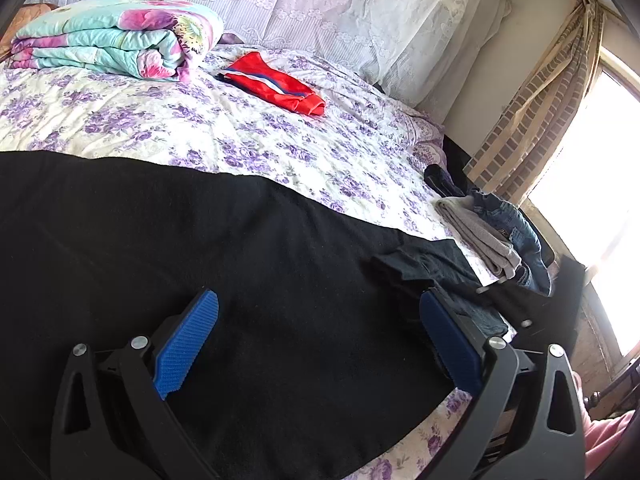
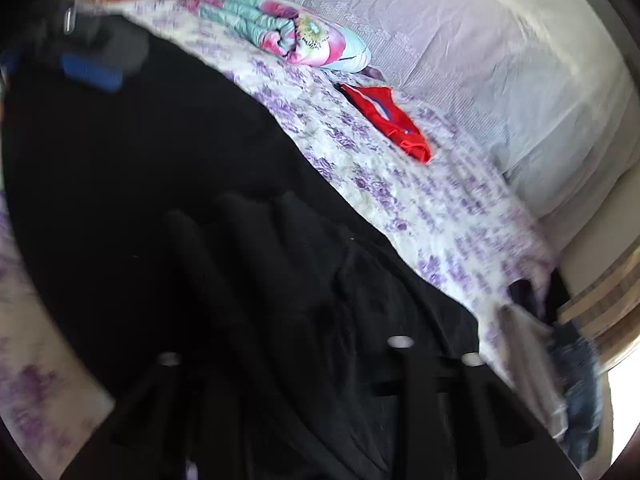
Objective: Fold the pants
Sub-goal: 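Fold the waistband with the right gripper over toward the left gripper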
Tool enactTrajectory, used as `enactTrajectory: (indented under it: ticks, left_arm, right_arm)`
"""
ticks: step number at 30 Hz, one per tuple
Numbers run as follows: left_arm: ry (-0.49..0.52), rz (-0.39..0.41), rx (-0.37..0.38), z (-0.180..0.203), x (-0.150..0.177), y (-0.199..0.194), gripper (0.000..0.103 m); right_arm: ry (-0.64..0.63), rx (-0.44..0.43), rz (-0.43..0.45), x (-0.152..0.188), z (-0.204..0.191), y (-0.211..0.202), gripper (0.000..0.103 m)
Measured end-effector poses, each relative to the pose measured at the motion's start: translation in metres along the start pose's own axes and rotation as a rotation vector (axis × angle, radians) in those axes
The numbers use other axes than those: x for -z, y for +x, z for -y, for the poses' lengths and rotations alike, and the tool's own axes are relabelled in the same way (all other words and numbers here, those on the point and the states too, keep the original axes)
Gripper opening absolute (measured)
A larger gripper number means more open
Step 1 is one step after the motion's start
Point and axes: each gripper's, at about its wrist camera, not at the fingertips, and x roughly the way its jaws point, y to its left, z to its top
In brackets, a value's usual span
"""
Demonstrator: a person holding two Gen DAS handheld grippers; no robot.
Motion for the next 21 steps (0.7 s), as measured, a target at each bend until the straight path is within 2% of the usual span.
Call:
enactTrajectory:
  ticks: [1, 2, 3, 7, 10, 11, 13, 15, 16, 18, 19, 21]
  left_arm:
    - [0.001, 0.001, -0.001, 0.001, 0.0, 0.0, 0.099]
    - [0.002, 0.003, -0.001, 0.001, 0.0, 0.0, 0.099]
    - [0.002, 0.004, 0.0, 0.001, 0.0, 0.0, 0.099]
    - [-0.006, 0.009, 0.01, -0.002, 0.0, -0.001, 0.099]
    - [-0.006, 0.009, 0.009, -0.002, 0.0, -0.001, 0.099]
    - [-0.007, 0.009, 0.009, -0.002, 0.001, -0.001, 0.099]
    - [-0.006, 0.009, 0.009, -0.002, 0.001, -0.001, 0.098]
    - [-0.007, 0.01, 0.01, -0.002, 0.001, -0.001, 0.099]
    - [-0.007, 0.009, 0.009, -0.001, 0.001, -0.001, 0.099]
    - [-0.006, 0.009, 0.008, -0.002, 0.001, -0.001, 0.099]
    - [-0.006, 0.008, 0.008, -0.001, 0.001, -0.001, 0.099]
    - [-0.006, 0.007, 0.003, -0.001, 0.001, -0.001, 0.098]
  right_arm:
    - [0.043, -0.087, 0.02, 0.0, 0.008, -0.008, 0.075]
    - [0.09, -0.18, 0.047, 0.001, 0.017, -0.02, 0.076]
    - [0.12, -0.236, 0.069, 0.002, 0.023, -0.029, 0.076]
    - [0.172, -0.317, 0.114, -0.005, 0.028, -0.041, 0.076]
    - [0.292, -0.363, 0.115, -0.011, 0.039, -0.023, 0.075]
    - [0.376, -0.379, 0.104, -0.009, 0.045, -0.01, 0.071]
    - [0.492, -0.407, 0.06, -0.002, 0.049, 0.017, 0.043]
    - [0.542, -0.4, 0.004, 0.009, 0.045, 0.036, 0.035]
    - [0.536, -0.389, 0.01, 0.01, 0.041, 0.037, 0.035]
    - [0.487, -0.367, 0.04, 0.006, 0.036, 0.023, 0.04]
    - [0.473, -0.369, 0.064, 0.005, 0.035, 0.014, 0.052]
    - [0.422, -0.366, 0.125, 0.003, 0.029, -0.005, 0.069]
